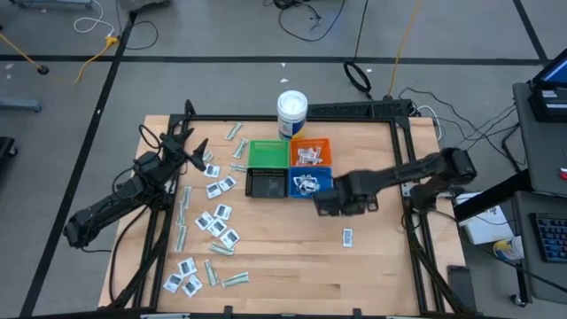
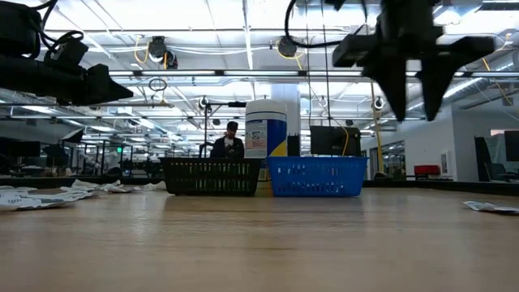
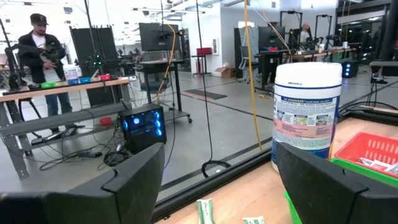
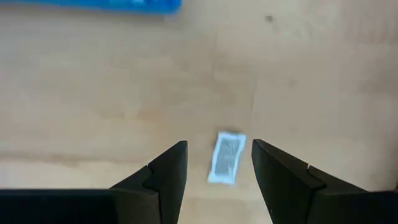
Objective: Pick & Place First Aid Supplies
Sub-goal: Put the orange ointment pack into the orange basket
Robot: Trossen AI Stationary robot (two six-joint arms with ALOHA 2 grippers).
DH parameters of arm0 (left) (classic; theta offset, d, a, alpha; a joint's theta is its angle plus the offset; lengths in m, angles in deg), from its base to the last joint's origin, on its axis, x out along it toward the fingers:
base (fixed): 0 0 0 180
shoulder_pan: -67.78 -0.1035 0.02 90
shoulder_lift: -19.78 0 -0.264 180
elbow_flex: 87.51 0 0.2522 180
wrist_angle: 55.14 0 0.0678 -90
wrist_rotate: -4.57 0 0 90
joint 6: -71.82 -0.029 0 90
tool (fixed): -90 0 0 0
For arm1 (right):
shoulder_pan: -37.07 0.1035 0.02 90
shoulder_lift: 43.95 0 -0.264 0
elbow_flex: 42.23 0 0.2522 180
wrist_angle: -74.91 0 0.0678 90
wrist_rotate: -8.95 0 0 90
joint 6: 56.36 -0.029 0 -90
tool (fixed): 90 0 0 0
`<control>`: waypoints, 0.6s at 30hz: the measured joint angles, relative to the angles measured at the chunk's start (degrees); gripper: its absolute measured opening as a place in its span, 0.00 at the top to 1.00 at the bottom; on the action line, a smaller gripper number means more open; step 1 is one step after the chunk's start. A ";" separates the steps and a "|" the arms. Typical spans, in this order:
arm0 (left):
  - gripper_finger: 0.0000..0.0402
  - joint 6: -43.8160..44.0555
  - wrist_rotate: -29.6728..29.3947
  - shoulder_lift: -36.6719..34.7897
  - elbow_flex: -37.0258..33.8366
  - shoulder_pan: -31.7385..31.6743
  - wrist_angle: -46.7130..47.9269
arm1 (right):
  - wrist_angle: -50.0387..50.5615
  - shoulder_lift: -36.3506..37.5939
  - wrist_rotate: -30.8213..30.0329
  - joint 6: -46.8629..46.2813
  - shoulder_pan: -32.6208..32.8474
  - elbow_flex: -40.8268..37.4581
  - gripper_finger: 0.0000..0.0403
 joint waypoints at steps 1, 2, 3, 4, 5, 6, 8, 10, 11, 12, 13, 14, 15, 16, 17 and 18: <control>0.23 -0.01 0.02 0.02 0.00 0.00 0.00 | -0.26 0.00 0.05 -1.17 1.39 -0.04 0.56; 0.23 -0.02 0.02 0.02 -0.02 0.01 0.00 | -0.58 0.00 0.08 -2.38 2.75 -0.04 0.56; 0.23 0.01 0.00 0.00 0.00 -0.01 0.00 | -1.11 0.00 0.17 -3.55 4.05 -0.04 0.56; 0.23 0.01 0.00 0.01 -0.01 0.00 0.00 | -1.76 0.00 0.22 -4.75 5.19 -0.04 0.56; 0.23 -0.01 0.01 0.02 0.01 0.00 0.00 | -2.27 0.00 0.28 -6.07 6.25 -0.04 0.56; 0.23 -0.01 0.02 0.02 0.01 0.01 0.00 | -2.43 0.00 0.26 -7.19 7.24 -0.04 0.57; 0.23 -0.01 0.01 0.02 -0.01 -0.02 0.00 | -2.33 0.00 0.10 -9.33 9.14 -0.04 0.57; 0.23 0.01 0.02 0.00 -0.02 -0.02 0.00 | -2.43 0.00 -0.05 -10.66 10.62 -0.04 0.57; 0.23 0.01 0.00 0.02 0.01 -0.02 0.00 | -2.60 0.00 -0.20 -11.09 11.18 -0.04 0.57; 0.23 -0.01 0.02 0.02 0.01 -0.02 0.00 | -2.71 -0.01 -0.30 -11.26 11.66 -0.04 0.57; 0.23 -0.01 0.02 0.01 0.00 0.01 0.00 | -2.65 -0.20 -0.43 -11.28 12.05 -0.04 0.57; 0.23 0.00 0.01 0.01 0.01 -0.01 0.00 | -2.74 -0.81 -0.43 -11.30 12.32 -0.02 0.57; 0.23 0.01 0.01 0.02 -0.01 -0.02 0.00 | -3.00 -1.60 -0.33 -11.30 12.45 -0.02 0.57; 0.23 0.00 0.02 0.00 0.01 -0.01 0.00 | -3.07 -2.38 -0.29 -11.30 12.45 -0.03 0.57; 0.23 0.00 0.02 0.02 0.00 0.00 0.00 | -3.38 -3.04 -0.25 -11.30 12.67 -0.06 0.57; 0.23 0.00 0.01 0.02 0.01 0.00 0.00 | -3.97 -3.55 -0.26 -11.30 12.82 -0.06 0.57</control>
